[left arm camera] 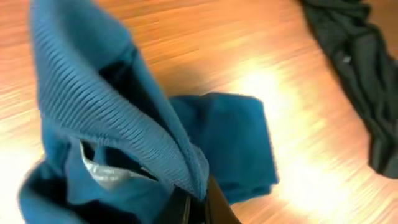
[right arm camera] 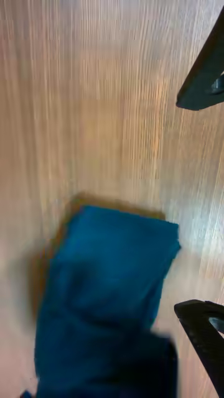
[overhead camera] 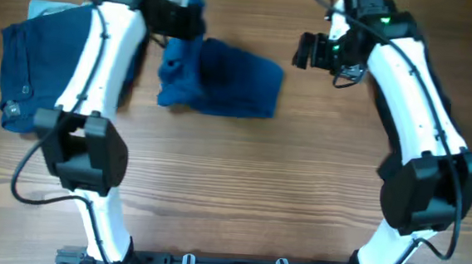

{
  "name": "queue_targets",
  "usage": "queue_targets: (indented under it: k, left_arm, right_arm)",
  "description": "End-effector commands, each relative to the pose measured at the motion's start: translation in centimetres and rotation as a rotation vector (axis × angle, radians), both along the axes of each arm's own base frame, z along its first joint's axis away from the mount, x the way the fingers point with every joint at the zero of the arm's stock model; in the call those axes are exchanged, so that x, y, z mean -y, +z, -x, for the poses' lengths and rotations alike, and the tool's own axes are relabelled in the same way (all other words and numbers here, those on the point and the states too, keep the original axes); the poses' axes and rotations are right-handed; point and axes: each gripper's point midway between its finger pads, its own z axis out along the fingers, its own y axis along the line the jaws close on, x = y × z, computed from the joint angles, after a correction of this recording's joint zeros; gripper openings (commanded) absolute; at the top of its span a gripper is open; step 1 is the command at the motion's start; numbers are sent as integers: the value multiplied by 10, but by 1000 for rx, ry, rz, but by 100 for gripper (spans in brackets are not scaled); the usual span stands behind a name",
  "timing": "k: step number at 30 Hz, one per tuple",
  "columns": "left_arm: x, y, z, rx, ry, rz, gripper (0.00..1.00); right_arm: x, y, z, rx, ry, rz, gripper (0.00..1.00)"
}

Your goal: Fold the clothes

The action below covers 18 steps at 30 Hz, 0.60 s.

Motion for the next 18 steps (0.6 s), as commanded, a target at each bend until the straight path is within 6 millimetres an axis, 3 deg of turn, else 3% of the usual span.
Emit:
queue_targets:
  k: [1, 6, 9, 12, 13, 15, 16, 18]
  left_arm:
    - [54, 24, 12, 55, -65, 47, 4]
    - [109, 14, 22, 99, -159, 29, 4]
    - [146, -10, 41, 55, -235, 17, 4]
    - [184, -33, 77, -11, -333, -9, 32]
    - [199, -37, 97, -29, -387, -25, 55]
    - [207, -43, 116, -33, -453, -75, 91]
    - [206, -47, 120, -36, -451, -110, 100]
    - [198, -46, 114, -22, -418, -145, 100]
  right_arm:
    - [37, 59, 3, 128, -71, -65, 99]
    - [100, 107, 20, 239, -170, -78, 100]
    - [121, 116, 28, 257, -214, -65, 99]
    - [139, 118, 28, 271, -248, -60, 99]
    - [144, 120, 27, 282, -261, -67, 100]
    - [152, 121, 27, 289, -276, -78, 100]
    - [155, 122, 27, 291, -283, -86, 99]
    - [157, 122, 29, 287, -282, -96, 99]
